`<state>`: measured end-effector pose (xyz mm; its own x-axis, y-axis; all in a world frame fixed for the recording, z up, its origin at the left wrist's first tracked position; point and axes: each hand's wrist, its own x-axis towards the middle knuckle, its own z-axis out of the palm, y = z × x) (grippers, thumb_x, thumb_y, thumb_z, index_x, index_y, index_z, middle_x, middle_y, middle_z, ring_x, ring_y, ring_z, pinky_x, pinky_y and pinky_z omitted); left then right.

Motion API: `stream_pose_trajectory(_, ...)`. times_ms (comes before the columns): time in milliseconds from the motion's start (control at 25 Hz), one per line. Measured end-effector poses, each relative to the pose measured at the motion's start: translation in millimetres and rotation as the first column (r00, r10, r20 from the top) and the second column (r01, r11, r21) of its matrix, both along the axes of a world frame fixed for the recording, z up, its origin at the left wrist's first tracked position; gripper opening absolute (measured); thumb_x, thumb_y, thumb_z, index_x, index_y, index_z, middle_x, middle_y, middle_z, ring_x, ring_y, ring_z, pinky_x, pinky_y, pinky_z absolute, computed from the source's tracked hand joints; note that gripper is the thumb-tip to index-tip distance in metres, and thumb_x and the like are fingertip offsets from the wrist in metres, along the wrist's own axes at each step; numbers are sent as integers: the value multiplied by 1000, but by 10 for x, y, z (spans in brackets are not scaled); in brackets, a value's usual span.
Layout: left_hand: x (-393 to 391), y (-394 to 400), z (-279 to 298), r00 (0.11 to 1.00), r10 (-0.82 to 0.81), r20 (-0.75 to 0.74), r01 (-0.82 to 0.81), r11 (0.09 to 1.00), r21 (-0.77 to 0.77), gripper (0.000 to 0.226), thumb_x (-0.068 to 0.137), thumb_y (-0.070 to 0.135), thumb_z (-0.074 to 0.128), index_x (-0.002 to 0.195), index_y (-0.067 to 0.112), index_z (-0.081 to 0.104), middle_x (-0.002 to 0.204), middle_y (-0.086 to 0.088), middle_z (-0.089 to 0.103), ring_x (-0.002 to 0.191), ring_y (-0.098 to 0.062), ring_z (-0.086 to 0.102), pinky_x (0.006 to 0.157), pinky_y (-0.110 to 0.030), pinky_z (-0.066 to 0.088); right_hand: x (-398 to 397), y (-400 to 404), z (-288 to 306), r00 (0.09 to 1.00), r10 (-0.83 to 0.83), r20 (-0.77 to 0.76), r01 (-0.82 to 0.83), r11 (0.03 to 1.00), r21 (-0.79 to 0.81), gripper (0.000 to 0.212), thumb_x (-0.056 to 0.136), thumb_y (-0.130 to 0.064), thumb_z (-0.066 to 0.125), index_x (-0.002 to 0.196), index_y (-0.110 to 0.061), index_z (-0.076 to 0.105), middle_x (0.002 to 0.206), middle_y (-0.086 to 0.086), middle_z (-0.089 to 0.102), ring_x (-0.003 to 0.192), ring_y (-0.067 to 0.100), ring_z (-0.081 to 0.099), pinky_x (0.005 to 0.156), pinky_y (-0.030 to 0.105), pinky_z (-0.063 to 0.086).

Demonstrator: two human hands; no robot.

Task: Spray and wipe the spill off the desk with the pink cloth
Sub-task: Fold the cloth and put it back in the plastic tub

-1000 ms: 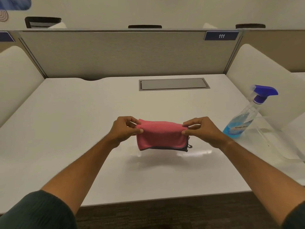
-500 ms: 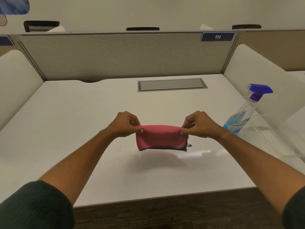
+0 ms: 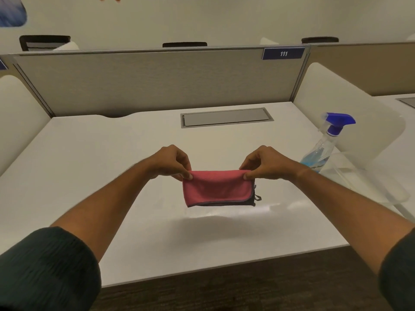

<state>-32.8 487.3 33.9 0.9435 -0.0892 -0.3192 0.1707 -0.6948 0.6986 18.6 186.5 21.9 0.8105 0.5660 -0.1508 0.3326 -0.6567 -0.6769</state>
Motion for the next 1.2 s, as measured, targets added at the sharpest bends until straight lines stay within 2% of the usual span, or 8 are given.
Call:
stream_pose_trajectory(240, 68, -58, 147, 993, -19, -112, 15, 999, -36, 15, 69, -6, 80, 81, -6, 72, 83, -19, 74, 78, -24, 74, 64, -23, 57, -13, -32, 141, 997, -40, -63, 39, 999, -11, 21, 75, -12, 83, 96, -11, 79, 84, 0, 77, 78, 10, 73, 71, 20, 58)
stream_pose_trajectory(440, 75, -121, 162, 994, -39, -99, 35, 999, -40, 13, 68, -7, 80, 79, -7, 72, 82, -19, 74, 79, -26, 74, 66, -26, 58, -84, -88, 193, 995, -84, -56, 83, 996, -28, 22, 76, -13, 83, 97, -10, 79, 86, 1, 77, 78, 10, 73, 67, 17, 56)
stream_pose_trajectory(680, 105, -278, 184, 994, -76, -85, 72, 996, -52, 13, 68, -6, 80, 79, -7, 72, 81, -19, 74, 78, -25, 74, 67, -27, 59, -226, -262, 245, 989, -146, -38, 144, 989, -33, 24, 77, -15, 82, 100, -8, 78, 91, 5, 77, 82, 17, 73, 73, 24, 60)
stream_pose_trajectory(840, 103, -511, 194, 990, -119, -81, 115, 992, -61, 13, 68, -7, 80, 78, -7, 72, 81, -19, 74, 77, -25, 74, 68, -27, 60, -356, -483, 284, 981, -192, -27, 191, 981, -43, 24, 78, -15, 81, 101, -9, 77, 91, 4, 76, 80, 15, 73, 72, 23, 60)
stream_pose_trajectory(1080, 119, -1018, 257, 987, -159, -31, 157, 986, -50, 15, 67, -5, 81, 79, -7, 73, 78, -17, 75, 76, -25, 75, 71, -29, 60, -543, -989, 316, 964, -266, 17, 267, 964, -15, 20, 77, -13, 83, 96, -13, 78, 83, -1, 76, 72, 5, 72, 61, 13, 54)
stream_pose_trajectory(1200, 100, -1355, 299, 986, -165, -2, 165, 986, -40, 15, 66, -5, 81, 78, -6, 73, 78, -17, 74, 74, -25, 75, 69, -28, 60, -608, -1322, 332, 956, -291, 40, 292, 957, 1, 18, 76, -13, 83, 94, -15, 78, 83, -1, 76, 73, 4, 71, 63, 13, 53)
